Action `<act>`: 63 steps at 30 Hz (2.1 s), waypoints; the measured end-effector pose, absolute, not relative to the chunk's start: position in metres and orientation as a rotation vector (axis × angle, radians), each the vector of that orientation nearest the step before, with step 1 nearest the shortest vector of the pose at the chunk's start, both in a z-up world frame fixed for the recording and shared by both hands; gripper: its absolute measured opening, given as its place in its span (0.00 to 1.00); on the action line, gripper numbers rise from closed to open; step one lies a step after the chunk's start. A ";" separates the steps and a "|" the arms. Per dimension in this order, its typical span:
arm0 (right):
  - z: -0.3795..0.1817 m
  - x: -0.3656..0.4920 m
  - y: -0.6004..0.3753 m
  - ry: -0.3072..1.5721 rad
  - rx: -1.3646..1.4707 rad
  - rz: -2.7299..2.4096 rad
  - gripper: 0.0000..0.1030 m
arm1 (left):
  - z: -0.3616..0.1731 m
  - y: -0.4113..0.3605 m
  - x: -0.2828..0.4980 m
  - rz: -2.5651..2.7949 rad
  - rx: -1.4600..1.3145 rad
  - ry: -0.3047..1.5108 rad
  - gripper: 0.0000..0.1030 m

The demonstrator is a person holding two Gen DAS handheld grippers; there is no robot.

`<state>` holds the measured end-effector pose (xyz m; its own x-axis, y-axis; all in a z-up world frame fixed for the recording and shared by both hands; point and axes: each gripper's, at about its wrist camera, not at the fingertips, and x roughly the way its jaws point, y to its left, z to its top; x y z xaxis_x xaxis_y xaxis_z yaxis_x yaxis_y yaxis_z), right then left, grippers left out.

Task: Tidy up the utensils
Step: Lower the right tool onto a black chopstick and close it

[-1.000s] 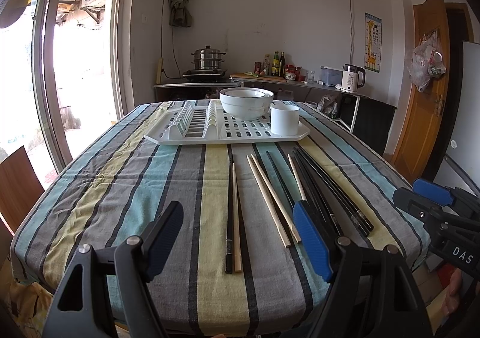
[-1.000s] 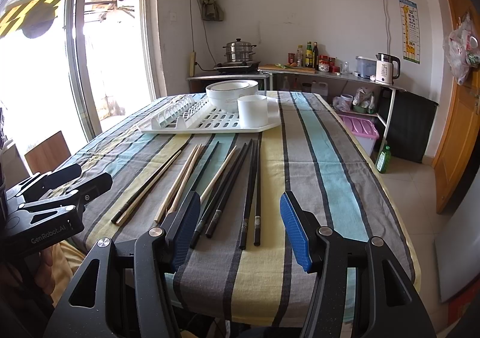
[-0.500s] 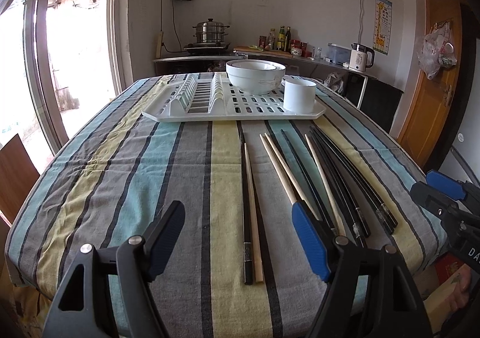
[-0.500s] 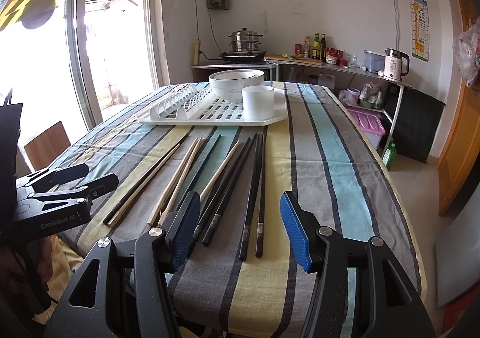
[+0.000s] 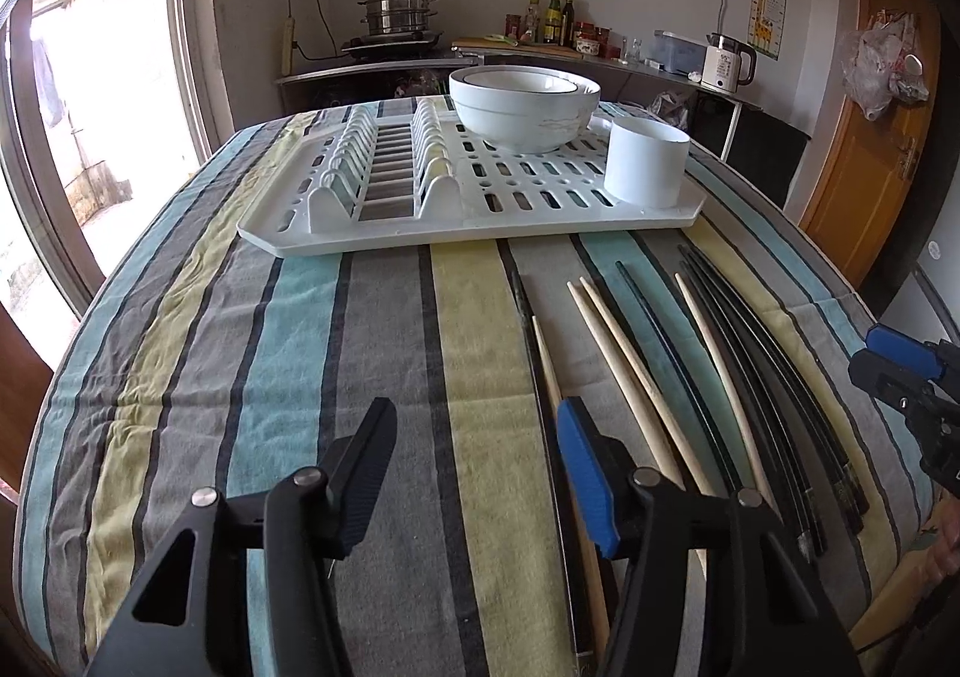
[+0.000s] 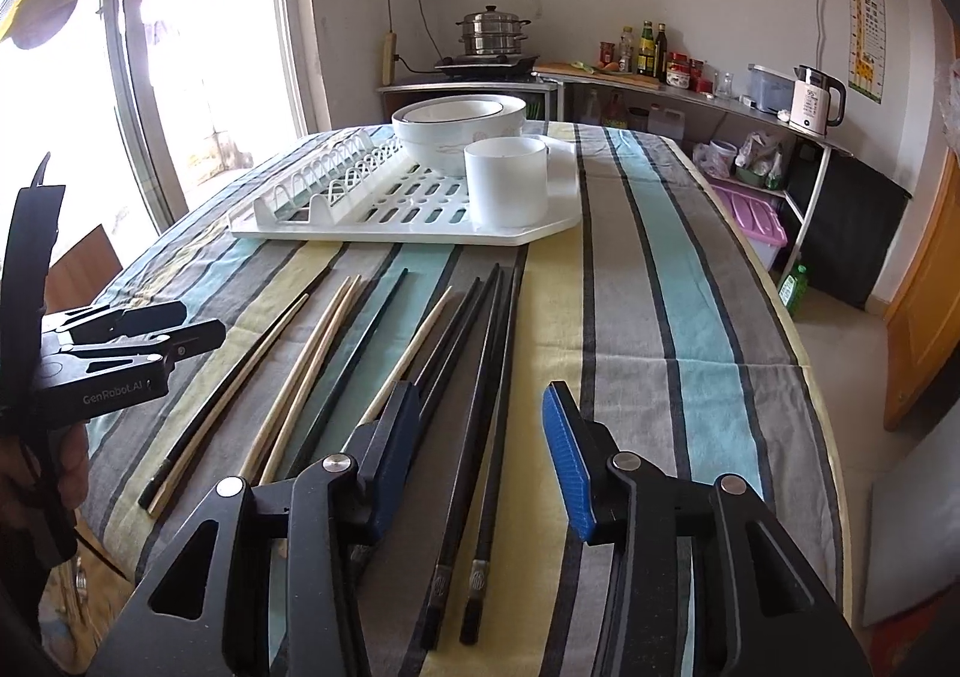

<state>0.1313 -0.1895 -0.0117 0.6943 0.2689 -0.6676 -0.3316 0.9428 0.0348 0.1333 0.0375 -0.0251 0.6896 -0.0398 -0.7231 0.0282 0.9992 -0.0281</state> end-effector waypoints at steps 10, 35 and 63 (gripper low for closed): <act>-0.023 0.173 -0.169 0.815 -0.075 0.386 0.20 | -0.029 0.030 0.156 -0.077 0.003 0.859 0.42; -0.044 0.221 -0.155 0.927 -0.077 0.362 0.09 | -0.038 0.034 0.210 -0.118 -0.018 0.928 0.40; -0.024 0.221 -0.156 0.901 -0.058 0.408 0.05 | -0.015 0.019 0.211 -0.144 0.045 0.891 0.04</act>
